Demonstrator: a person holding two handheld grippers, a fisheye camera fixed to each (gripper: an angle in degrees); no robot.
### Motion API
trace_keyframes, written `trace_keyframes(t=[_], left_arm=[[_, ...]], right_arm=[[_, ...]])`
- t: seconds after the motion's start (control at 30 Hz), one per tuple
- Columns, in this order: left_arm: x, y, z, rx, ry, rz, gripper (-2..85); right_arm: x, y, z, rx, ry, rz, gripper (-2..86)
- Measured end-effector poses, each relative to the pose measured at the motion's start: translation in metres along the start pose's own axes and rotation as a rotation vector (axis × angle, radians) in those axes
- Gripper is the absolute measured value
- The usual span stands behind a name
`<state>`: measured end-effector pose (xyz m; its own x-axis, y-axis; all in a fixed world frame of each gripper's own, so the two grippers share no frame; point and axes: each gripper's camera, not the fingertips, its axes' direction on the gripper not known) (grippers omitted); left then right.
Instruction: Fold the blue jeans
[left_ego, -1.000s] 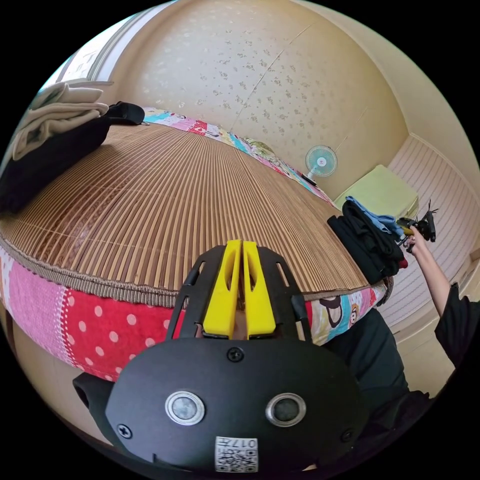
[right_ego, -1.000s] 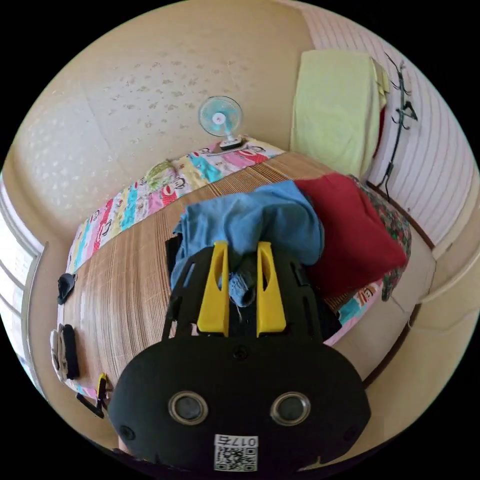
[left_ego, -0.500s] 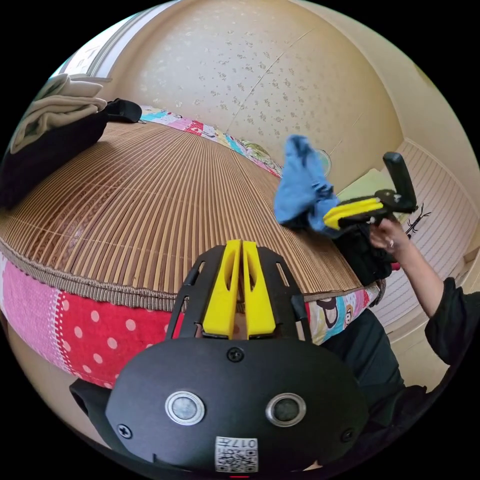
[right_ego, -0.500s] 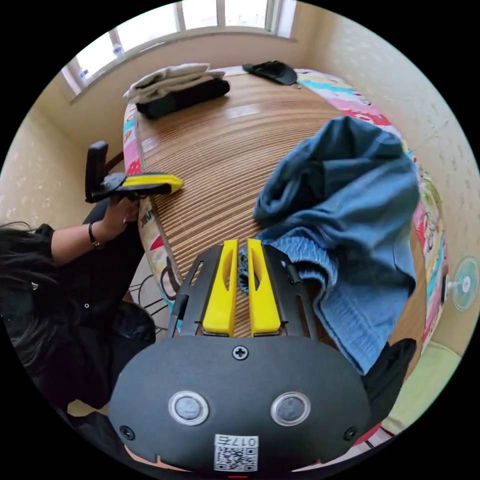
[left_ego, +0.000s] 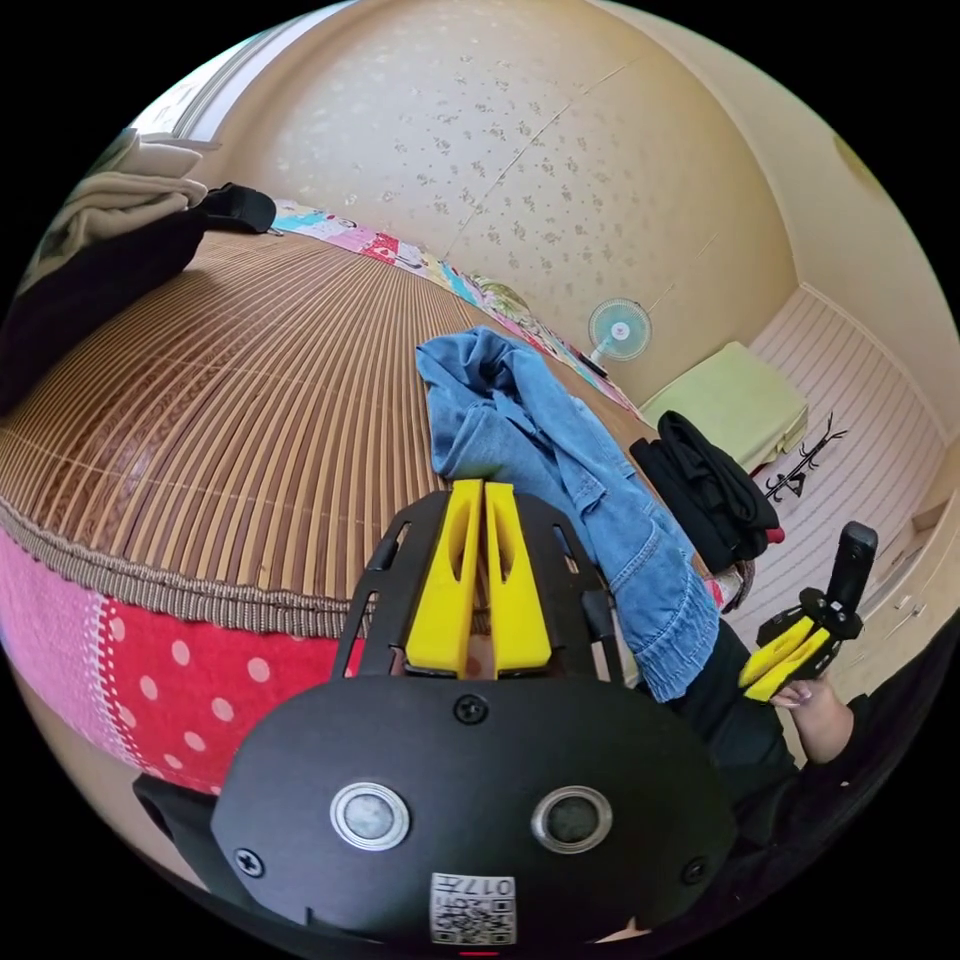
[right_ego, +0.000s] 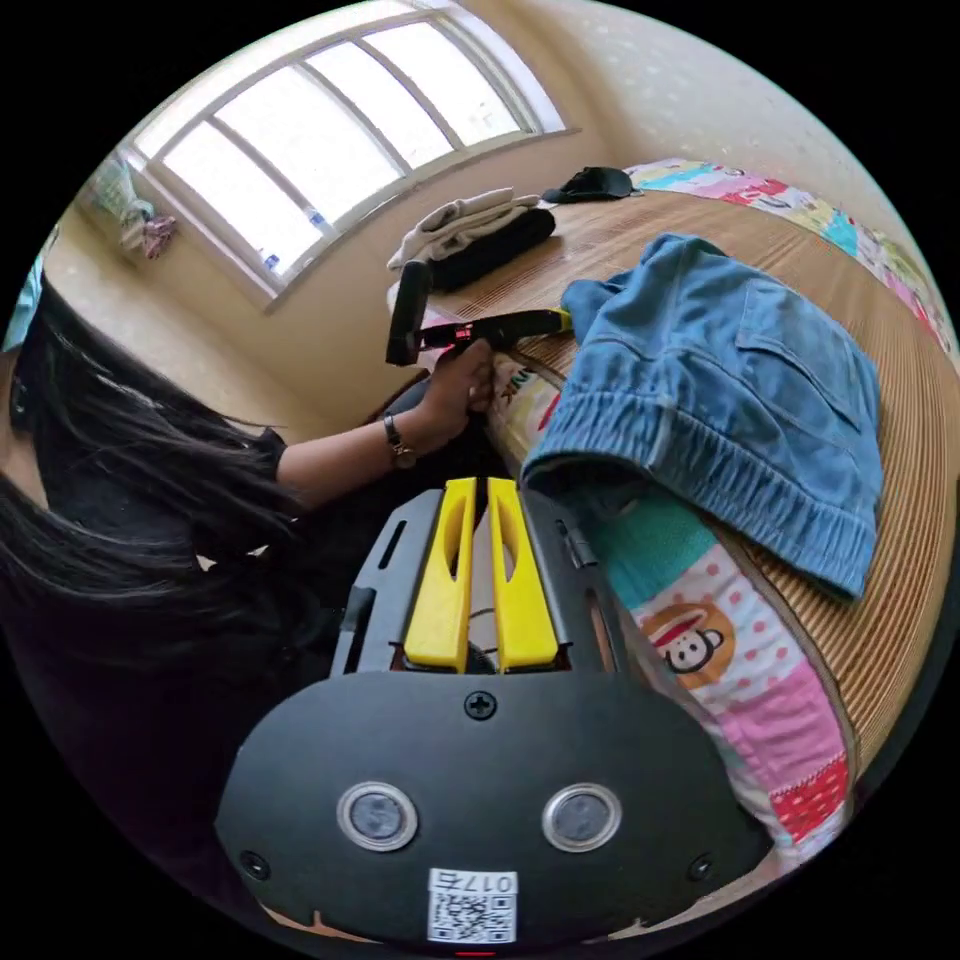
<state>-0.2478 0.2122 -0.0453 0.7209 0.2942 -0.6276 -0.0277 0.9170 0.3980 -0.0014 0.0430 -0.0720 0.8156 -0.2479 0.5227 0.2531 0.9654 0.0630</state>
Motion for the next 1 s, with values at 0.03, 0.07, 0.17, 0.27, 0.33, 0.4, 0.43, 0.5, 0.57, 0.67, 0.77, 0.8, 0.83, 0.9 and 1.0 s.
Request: trace_keyframes(t=[0.03, 0.07, 0.17, 0.27, 0.33, 0.4, 0.43, 0.5, 0.57, 0.67, 0.77, 0.8, 0.83, 0.9, 1.0], left_arm=[[-0.001, -0.001, 0.0, 0.0, 0.002, 0.001, -0.7], [-0.003, -0.002, 0.0, 0.0, 0.005, 0.002, -0.8], [-0.008, -0.005, -0.003, -0.003, 0.02, -0.008, -0.6], [-0.013, -0.006, -0.01, -0.008, 0.047, -0.038, 0.8], [-0.011, -0.005, -0.022, -0.003, 0.059, -0.035, 3.6], [0.003, -0.007, -0.044, -0.004, 0.033, 0.02, 8.4], [0.008, -0.008, -0.048, -0.008, 0.026, 0.039, 9.3], [0.026, -0.004, -0.054, -0.098, 0.048, 0.08, 13.4], [0.04, 0.009, -0.05, -0.171, 0.096, 0.073, 16.3], [0.064, 0.033, -0.031, -0.285, 0.146, 0.033, 18.2], [0.074, 0.04, -0.001, -0.423, 0.204, -0.022, 18.4], [0.075, 0.04, 0.01, -0.483, 0.225, -0.043, 17.5], [0.075, 0.039, 0.015, -0.511, 0.223, -0.054, 16.6], [0.068, 0.041, 0.022, -0.533, 0.196, -0.1, 11.2], [0.047, 0.047, 0.009, -0.47, 0.269, -0.175, 5.8]], right_arm=[[0.009, 0.004, -0.008, 0.025, 0.007, 0.03, 5.5], [0.029, 0.013, -0.025, 0.078, 0.038, 0.094, 6.3], [0.076, 0.029, -0.066, 0.189, 0.172, 0.283, 7.9], [0.114, 0.043, -0.095, 0.267, 0.309, 0.445, 11.4], [0.128, 0.05, -0.108, 0.305, 0.336, 0.471, 12.2], [0.146, 0.055, -0.119, 0.3, 0.376, 0.501, 12.5], [0.151, 0.056, -0.12, 0.29, 0.381, 0.516, 12.7], [0.171, 0.061, -0.119, 0.255, 0.331, 0.549, 14.1], [0.183, 0.066, -0.114, 0.236, 0.278, 0.568, 14.8], [0.197, 0.079, -0.105, 0.23, 0.183, 0.59, 14.0], [0.201, 0.095, -0.103, 0.239, 0.148, 0.612, 11.8], [0.199, 0.103, -0.108, 0.247, 0.165, 0.625, 9.7], [0.198, 0.109, -0.112, 0.266, 0.167, 0.629, 8.6], [0.192, 0.134, -0.135, 0.402, 0.047, 0.585, 5.2], [0.195, 0.155, -0.157, 0.477, -0.164, 0.546, 3.9]])
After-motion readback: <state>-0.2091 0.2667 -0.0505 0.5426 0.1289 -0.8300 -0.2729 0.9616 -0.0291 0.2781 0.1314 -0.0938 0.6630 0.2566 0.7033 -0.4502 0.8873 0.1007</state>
